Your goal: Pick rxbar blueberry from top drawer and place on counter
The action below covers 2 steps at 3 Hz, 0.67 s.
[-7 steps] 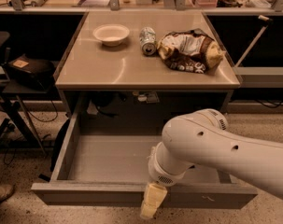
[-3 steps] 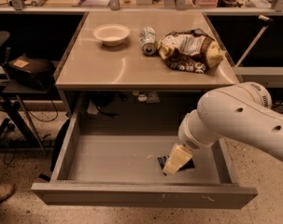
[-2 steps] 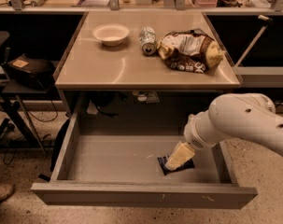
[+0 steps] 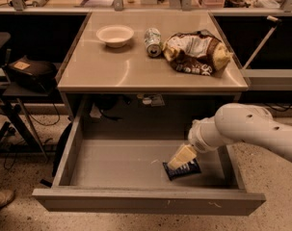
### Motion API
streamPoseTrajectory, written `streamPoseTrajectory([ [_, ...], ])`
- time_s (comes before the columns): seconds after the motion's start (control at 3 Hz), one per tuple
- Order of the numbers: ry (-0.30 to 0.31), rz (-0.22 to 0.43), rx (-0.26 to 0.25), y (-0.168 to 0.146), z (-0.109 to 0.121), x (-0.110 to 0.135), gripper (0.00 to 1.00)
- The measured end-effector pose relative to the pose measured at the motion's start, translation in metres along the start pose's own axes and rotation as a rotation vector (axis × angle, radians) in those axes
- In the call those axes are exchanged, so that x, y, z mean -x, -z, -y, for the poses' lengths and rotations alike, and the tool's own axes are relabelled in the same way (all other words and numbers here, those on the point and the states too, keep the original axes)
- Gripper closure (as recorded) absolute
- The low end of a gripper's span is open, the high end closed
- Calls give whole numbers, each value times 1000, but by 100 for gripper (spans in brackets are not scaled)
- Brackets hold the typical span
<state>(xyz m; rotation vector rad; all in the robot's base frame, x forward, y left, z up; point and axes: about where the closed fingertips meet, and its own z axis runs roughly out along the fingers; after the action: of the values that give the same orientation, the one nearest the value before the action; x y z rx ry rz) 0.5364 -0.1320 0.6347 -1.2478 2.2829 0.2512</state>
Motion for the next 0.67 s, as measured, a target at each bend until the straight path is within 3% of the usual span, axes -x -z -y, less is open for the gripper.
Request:
streamPoseTrajectory([
  [0.33, 28, -43, -40, 9, -12, -4, 0],
  [0.67, -12, -90, -56, 3, -38, -31, 0],
])
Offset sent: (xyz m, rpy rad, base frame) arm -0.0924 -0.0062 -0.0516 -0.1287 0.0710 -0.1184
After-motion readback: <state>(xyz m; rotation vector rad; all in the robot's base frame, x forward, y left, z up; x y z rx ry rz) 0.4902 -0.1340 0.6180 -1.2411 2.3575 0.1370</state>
